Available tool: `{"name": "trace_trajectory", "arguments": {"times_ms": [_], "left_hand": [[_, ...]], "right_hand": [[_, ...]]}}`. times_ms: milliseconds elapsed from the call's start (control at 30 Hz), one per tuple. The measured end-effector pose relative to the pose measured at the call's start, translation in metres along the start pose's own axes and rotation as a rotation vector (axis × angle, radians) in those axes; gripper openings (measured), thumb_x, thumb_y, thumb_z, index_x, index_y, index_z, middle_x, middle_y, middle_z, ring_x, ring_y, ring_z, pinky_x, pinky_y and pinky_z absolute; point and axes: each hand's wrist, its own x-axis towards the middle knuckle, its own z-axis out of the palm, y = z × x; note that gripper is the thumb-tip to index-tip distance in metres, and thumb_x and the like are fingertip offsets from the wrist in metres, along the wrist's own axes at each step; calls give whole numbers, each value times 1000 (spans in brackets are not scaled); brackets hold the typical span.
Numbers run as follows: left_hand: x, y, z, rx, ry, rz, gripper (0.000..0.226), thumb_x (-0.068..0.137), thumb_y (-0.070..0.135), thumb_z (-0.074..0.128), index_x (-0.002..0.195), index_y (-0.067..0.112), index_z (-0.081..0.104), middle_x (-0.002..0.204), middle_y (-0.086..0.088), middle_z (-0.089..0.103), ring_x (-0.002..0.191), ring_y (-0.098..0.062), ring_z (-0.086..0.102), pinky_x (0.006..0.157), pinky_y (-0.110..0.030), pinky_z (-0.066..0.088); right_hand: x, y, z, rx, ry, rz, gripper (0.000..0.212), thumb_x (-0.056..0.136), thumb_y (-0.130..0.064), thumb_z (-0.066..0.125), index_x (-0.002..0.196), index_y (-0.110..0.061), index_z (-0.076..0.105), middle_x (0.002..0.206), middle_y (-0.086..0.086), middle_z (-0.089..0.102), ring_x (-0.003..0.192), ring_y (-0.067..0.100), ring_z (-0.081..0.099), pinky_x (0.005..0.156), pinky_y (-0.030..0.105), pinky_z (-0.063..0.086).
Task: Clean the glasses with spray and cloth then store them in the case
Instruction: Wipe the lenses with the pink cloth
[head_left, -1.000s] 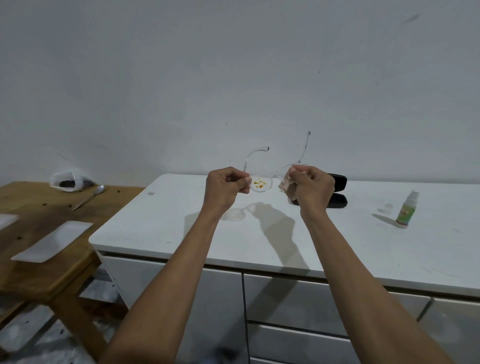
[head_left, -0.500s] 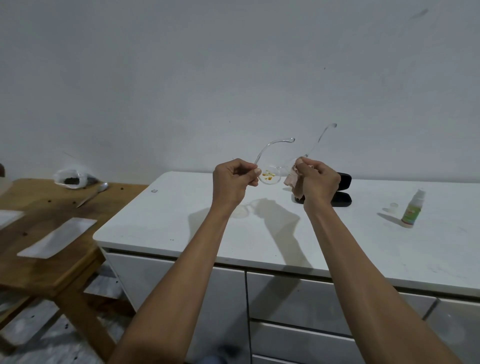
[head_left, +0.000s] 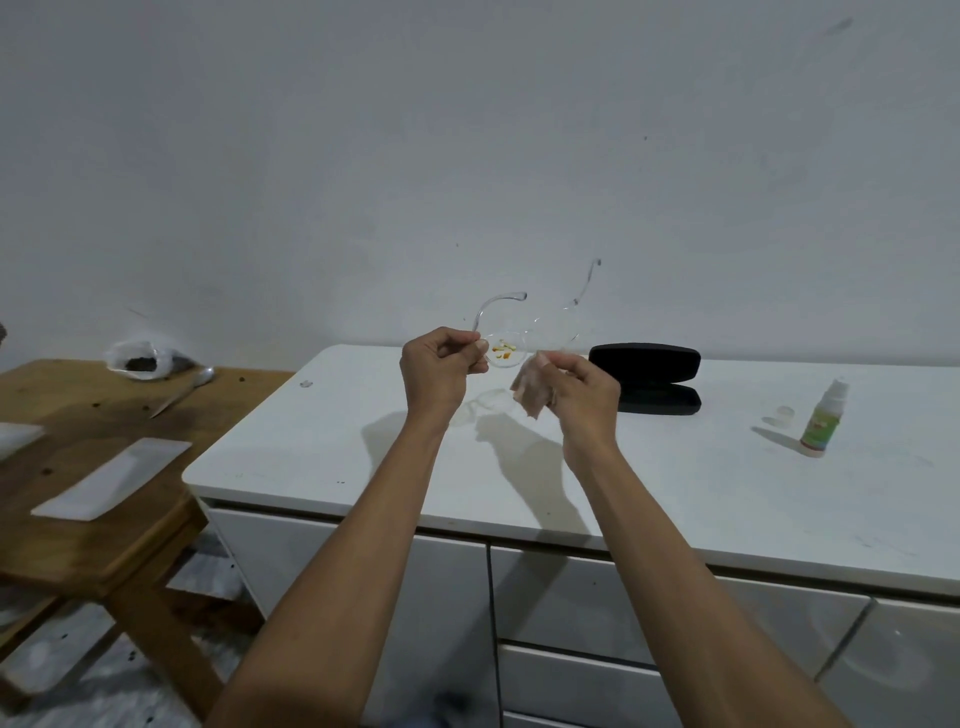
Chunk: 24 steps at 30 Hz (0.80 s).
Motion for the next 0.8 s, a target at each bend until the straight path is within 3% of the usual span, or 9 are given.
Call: {"name": "trace_trajectory", "arguments": {"times_ms": [167,300,367,433,567,700,800], "left_hand": [[-9,0,7,26,-5,25,6,82,-3,77,84,1,73,70,-10,73,58,-23,70,75,-42,63],[-14,3,13,18,-25,45,6,82,-2,78,83,3,74,72,-11,74,65,-26,73,80,-49,63],[-16,3,16,24,-37,69,7,81,-1,78,83,5,75,76,-13,76,70,-29,75,81,-50,62],[-18,5,19,37,-44,100,7,82,0,78,85,5,75,78,-14,76,73,-30,76,81,-50,62],[-17,8,22,68,-39,143,6,81,4,80,84,8,75,80,-12,76,77,-28,76,82,-47,62],[-16,6,14,54,-70,131,7,84,2,77,87,-3,74,76,-18,74,62,-26,72,77,-47,63],[-14,2,6,81,-80,109,9,85,3,77,90,-4,74,74,-19,73,60,-26,72,73,-42,63]], "right_hand": [[-10,6,29,75,38,30,3,89,-3,73,88,-2,76,58,10,63,56,29,63,55,34,50],[-10,5,45,209,243,38,6,88,-1,75,93,0,78,77,14,68,58,17,66,53,25,56],[-5,3,51,275,323,32,5,88,-1,76,92,-2,78,85,18,73,68,24,71,56,29,61],[1,0,56,291,351,26,4,89,-2,75,92,-3,78,81,11,74,69,25,70,57,31,62],[8,-5,53,272,230,63,8,88,-2,78,96,-2,79,86,2,75,66,19,70,60,32,62],[17,-8,36,23,26,73,3,86,-5,79,88,-3,79,76,12,71,62,27,65,52,29,55],[25,-11,23,-151,-114,77,4,85,-7,79,85,-4,80,71,14,71,59,30,64,60,37,52]]}}
